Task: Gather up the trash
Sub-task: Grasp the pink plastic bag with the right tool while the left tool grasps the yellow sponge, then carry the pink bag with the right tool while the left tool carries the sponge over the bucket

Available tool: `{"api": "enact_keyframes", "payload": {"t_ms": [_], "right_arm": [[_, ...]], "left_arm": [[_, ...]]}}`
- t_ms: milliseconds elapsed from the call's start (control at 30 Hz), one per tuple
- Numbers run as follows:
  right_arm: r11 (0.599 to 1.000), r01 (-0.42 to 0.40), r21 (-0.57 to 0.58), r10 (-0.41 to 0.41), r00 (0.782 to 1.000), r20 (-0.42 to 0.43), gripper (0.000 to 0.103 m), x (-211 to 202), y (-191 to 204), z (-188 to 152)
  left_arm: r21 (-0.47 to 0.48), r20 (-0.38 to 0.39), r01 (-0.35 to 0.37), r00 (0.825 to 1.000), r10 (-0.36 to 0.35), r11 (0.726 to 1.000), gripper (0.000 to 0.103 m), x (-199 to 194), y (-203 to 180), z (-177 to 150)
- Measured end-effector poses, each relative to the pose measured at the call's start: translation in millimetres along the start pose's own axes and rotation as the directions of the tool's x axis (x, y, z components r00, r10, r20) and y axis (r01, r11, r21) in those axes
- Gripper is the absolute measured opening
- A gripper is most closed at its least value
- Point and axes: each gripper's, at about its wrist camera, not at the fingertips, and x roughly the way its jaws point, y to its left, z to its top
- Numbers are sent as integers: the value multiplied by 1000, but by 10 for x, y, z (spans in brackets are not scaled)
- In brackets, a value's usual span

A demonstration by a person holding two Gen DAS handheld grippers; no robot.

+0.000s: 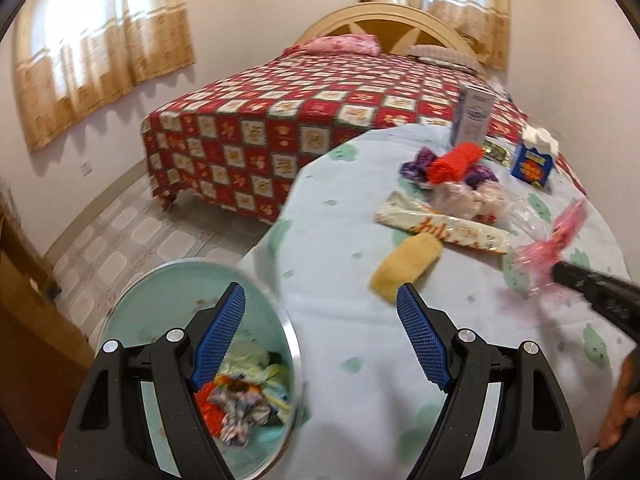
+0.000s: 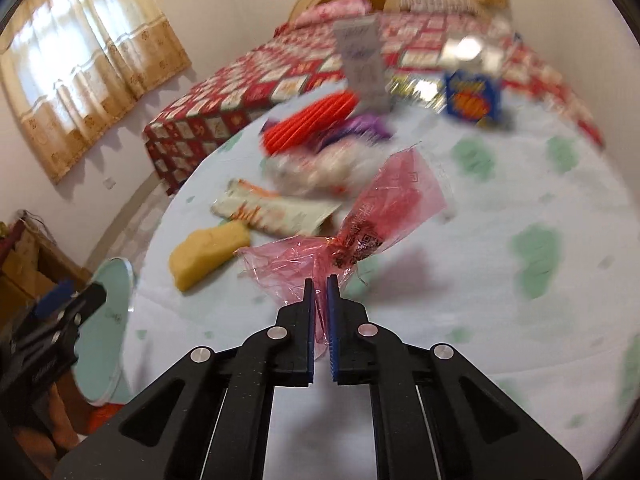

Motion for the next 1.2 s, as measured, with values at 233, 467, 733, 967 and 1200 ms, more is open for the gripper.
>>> {"api": "enact_keyframes", "payload": {"t_ms": [233, 467, 733, 967, 1200], "right_arm": [[995, 98, 36, -99, 995, 18, 7, -58, -469, -3], [997, 69, 38, -69, 998, 10, 7, 21, -524, 28], [998, 58, 8, -58, 998, 25, 7, -24, -374, 1], [999, 32, -27, -31, 999, 38, 7, -143, -174, -45], [994, -2, -110, 8, 998, 55, 7, -268, 199, -126]], "left_arm": [[50, -55, 78, 996, -75, 996, 76, 401, -382, 144], [42, -166, 102, 982, -94, 994, 48, 858, -574, 173], [13, -126, 126, 984, -123, 992, 33, 653, -509, 136], [-4, -57, 91, 994, -91, 996, 33, 129, -352, 100], [-71, -4, 15, 1000, -16, 997, 33, -299, 30, -31]]}}
